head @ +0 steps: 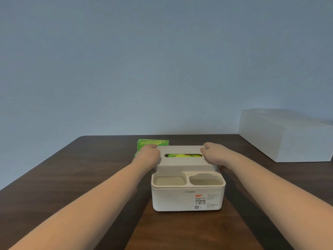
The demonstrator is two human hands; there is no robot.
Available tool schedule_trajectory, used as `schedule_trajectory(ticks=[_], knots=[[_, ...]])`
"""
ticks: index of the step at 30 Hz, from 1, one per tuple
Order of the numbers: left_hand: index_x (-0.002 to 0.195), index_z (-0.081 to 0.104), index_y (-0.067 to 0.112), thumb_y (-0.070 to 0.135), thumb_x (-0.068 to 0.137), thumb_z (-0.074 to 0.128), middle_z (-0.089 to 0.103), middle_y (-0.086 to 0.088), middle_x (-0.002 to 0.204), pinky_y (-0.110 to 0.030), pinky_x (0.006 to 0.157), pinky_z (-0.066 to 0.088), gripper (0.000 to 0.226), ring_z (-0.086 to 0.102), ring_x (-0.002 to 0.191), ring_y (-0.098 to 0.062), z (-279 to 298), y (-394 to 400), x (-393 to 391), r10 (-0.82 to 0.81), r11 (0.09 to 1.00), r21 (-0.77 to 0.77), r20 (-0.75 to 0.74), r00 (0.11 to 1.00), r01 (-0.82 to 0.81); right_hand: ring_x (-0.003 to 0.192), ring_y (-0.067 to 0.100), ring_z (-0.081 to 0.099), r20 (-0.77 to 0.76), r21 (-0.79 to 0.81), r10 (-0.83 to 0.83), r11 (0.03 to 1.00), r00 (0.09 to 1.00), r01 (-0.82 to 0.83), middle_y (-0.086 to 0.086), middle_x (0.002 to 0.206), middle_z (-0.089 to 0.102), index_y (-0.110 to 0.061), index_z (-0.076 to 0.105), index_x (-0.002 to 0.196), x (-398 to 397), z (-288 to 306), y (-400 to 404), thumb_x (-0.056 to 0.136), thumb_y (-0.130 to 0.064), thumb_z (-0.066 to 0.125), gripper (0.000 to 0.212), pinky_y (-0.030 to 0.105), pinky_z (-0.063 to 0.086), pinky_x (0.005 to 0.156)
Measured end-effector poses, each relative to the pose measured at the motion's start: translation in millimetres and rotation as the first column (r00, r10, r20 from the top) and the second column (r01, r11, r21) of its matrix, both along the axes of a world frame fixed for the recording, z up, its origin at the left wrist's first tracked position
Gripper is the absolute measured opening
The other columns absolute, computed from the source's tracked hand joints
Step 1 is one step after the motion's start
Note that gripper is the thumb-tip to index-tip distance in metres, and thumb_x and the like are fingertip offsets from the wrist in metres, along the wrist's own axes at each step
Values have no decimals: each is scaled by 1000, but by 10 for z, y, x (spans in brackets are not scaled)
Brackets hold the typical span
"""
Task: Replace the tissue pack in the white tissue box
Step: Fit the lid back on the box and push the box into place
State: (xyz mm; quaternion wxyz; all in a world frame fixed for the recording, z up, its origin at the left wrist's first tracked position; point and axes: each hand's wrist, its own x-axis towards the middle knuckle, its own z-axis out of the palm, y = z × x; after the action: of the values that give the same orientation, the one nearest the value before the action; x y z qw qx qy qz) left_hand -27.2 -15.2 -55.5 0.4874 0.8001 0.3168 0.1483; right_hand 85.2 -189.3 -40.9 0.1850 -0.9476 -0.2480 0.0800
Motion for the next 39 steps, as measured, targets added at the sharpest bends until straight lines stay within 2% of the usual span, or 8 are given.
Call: schedule_trajectory(ticks=[6,10,15,22,26,29,34,39], knots=[[70,51,19,4,68,33,59,-16,81,-32,70,39,23,47,74,-34,-10,12,-19,-65,980,180,-81,995,79,111,27,54,91,-64,-5,998,996,11,13,130,57,-6,49,128,53,-29,56,104,-30,28,40,31,37,79],[131,54,19,7,76,38,62,-13,130,-48,100,48,59,57,117,-40,-16,27,12,-48,940,324,-179,983,105,111,28,54,101,-60,-12,998,995,19,13,132,56,-7,50,126,70,-45,49,104,-30,27,39,34,39,83],[104,61,16,9,76,43,67,-6,112,-39,90,47,35,60,101,-31,110,-16,9,-6,860,474,-356,934,187,118,28,53,120,-84,-5,996,993,15,11,134,55,-10,50,129,56,-42,39,104,-30,27,40,34,41,83],[123,49,8,30,99,26,60,-15,127,-40,95,45,40,57,115,-35,-25,-173,-165,-36,858,484,-272,962,169,121,31,52,152,-81,-27,996,988,39,13,142,45,-11,30,147,-268,-74,-76,102,-17,32,46,40,48,97],[140,38,13,61,92,26,62,-14,128,-41,91,48,68,60,115,-35,-159,-272,-392,-42,909,402,-177,983,111,106,30,58,44,119,-106,988,993,100,13,130,57,-9,34,143,-411,-173,-229,101,-45,23,56,37,50,76],[110,58,15,64,87,39,68,-5,96,-38,78,60,56,69,86,-30,-139,-309,-580,-109,943,288,-197,974,164,104,34,59,-119,211,-82,972,989,106,11,130,53,-18,35,138,-525,-185,-373,97,-52,29,54,39,59,60],[98,66,3,37,92,42,76,-12,86,-37,75,63,42,76,81,-29,-202,-274,-744,-95,956,245,-267,959,163,64,22,64,-293,163,-22,984,956,72,9,104,65,-21,44,121,-636,-186,-628,94,-38,41,32,24,50,45],[71,62,3,24,85,39,77,-23,80,-41,86,59,35,75,80,-35,-275,-297,-723,-34,929,346,-280,960,133,33,17,33,-337,175,-94,971,937,160,15,51,57,-3,55,74,-710,-288,-629,88,-9,34,26,15,27,37]])
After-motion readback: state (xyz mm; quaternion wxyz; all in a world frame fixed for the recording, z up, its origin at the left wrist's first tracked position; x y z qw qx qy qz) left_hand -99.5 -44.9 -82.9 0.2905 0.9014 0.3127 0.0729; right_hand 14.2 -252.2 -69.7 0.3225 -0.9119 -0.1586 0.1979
